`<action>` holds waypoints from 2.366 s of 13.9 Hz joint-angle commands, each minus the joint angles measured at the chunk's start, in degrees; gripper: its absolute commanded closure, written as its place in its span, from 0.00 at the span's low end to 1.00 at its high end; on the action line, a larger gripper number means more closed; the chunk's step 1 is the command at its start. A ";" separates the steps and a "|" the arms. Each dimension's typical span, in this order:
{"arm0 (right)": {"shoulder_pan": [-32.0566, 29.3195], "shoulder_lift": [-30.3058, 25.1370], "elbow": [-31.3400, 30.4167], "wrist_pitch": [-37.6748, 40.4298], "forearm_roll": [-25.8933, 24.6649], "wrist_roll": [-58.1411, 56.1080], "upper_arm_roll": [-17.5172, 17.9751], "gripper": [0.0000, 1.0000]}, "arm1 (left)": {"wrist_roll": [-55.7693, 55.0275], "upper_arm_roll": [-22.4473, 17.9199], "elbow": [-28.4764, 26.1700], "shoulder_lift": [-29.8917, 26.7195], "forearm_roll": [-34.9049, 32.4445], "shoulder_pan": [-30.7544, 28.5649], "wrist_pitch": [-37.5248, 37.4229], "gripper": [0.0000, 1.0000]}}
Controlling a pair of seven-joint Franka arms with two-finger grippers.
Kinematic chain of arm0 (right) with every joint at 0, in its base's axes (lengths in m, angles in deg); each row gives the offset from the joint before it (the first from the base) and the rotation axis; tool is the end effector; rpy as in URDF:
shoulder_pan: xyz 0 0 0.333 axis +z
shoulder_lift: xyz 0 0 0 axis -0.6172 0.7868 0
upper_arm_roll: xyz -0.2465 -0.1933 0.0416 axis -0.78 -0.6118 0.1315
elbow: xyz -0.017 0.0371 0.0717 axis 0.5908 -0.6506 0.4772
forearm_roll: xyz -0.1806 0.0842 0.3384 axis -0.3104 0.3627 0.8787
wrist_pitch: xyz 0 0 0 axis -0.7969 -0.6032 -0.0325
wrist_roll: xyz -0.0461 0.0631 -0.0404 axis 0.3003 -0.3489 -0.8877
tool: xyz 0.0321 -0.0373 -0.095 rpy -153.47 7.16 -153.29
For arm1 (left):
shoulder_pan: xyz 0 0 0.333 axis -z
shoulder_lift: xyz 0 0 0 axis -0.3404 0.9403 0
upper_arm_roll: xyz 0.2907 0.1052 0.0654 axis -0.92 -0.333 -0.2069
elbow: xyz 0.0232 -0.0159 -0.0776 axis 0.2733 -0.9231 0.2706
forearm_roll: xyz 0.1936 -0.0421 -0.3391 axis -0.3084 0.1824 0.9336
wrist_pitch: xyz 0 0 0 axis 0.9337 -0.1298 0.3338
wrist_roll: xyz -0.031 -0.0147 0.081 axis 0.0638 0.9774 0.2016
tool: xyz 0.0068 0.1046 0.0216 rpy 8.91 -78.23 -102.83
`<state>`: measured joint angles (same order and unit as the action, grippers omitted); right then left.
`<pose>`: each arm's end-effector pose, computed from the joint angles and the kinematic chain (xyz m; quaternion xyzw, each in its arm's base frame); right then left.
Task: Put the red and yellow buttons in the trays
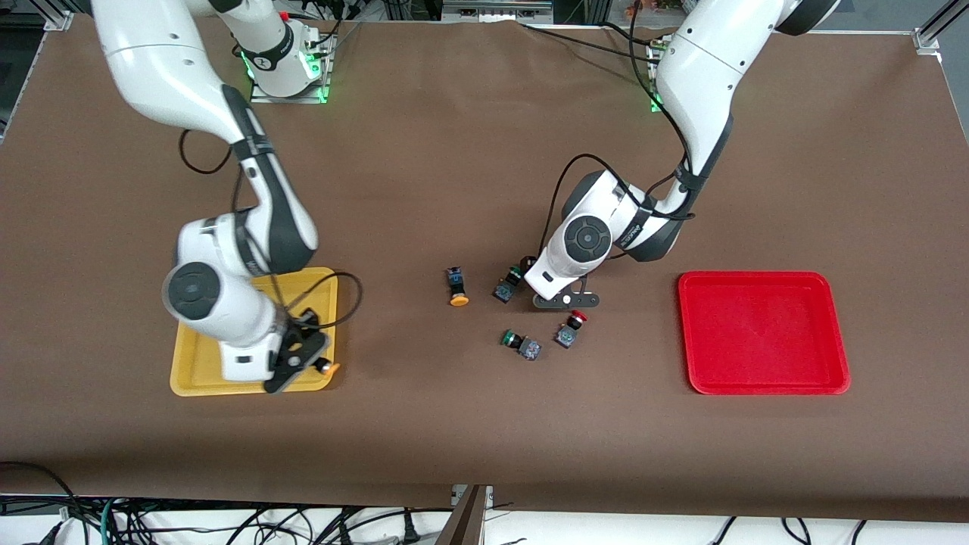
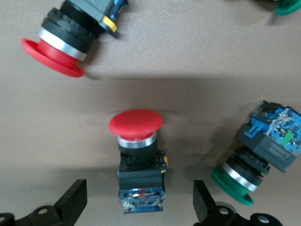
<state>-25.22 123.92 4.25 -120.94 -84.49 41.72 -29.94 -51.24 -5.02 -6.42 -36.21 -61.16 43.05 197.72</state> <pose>0.7228 0.1534 0.2955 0.9111 0.4114 0.0211 0.0106 0.5601 -0.3660 0.1799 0.9949 0.0172 -0.0973 0.0225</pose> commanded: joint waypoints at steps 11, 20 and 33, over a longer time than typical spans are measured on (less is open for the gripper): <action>-10.96 -2.46 -13.55 -4.53 2.50 -10.57 0.64 0.37 | -1.39 -0.84 0.31 -2.02 -3.22 -0.12 -0.82 0.97; -4.91 -4.04 -8.45 0.93 3.74 20.58 10.12 0.34 | 20.82 -0.92 0.49 -10.64 -3.31 -17.06 -11.10 0.95; 15.84 1.41 -9.06 -8.64 2.86 62.03 10.31 0.35 | 35.53 -1.54 0.23 -5.73 -7.27 -41.42 -8.93 0.93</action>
<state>-10.80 124.40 -4.28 -127.57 -81.20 102.03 -18.80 -15.55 -7.18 -6.18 -43.56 -67.02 3.01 187.05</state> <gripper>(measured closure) 0.344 0.595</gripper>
